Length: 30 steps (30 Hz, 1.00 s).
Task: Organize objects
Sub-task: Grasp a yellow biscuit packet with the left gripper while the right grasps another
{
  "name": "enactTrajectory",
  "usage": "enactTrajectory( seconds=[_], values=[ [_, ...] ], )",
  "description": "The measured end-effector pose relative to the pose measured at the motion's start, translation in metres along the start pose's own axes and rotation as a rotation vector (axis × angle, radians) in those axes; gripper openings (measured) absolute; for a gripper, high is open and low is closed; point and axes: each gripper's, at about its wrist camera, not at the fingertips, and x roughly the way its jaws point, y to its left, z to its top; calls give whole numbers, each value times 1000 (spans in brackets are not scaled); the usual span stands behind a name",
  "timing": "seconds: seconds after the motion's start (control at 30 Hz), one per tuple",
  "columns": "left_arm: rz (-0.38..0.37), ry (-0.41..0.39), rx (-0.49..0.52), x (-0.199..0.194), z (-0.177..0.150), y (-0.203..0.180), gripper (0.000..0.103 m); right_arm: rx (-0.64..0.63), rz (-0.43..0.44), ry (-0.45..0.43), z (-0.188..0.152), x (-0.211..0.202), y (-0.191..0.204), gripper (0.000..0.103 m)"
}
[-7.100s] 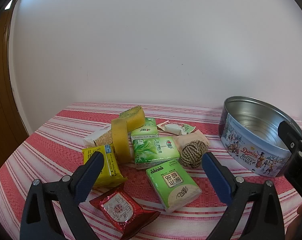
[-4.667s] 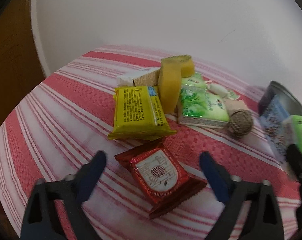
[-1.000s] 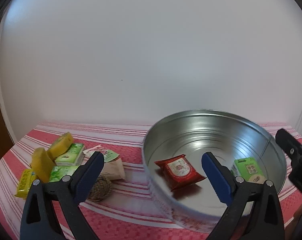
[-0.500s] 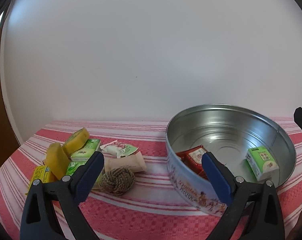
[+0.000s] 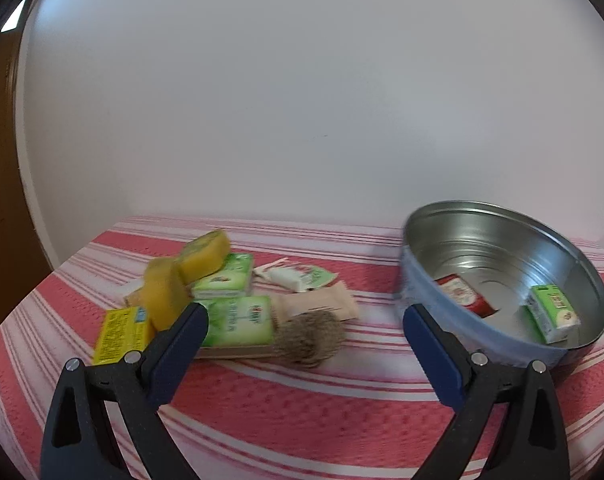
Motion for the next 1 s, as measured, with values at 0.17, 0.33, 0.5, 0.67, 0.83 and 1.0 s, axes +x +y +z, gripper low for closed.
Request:
enactTrajectory(
  seconds=[0.17, 0.33, 0.5, 0.67, 0.83, 1.0],
  values=[
    [72, 20, -25, 5, -1, 31, 99, 6, 9, 9, -3, -7, 15, 103],
    [154, 43, -71, 11, -2, 66, 99, 1, 39, 29, -9, -13, 35, 103],
    [196, 78, -123, 17, -4, 98, 99, -19, 83, 59, -17, -15, 63, 103],
    [187, 133, -148, 26, -7, 117, 99, -20, 142, 77, -25, -19, 94, 103],
    [160, 211, -176, 42, -12, 136, 99, -37, 203, 110, -34, -17, 127, 103],
    [117, 264, -185, 54, -15, 156, 88, -54, 230, 138, -42, -15, 152, 103]
  ],
)
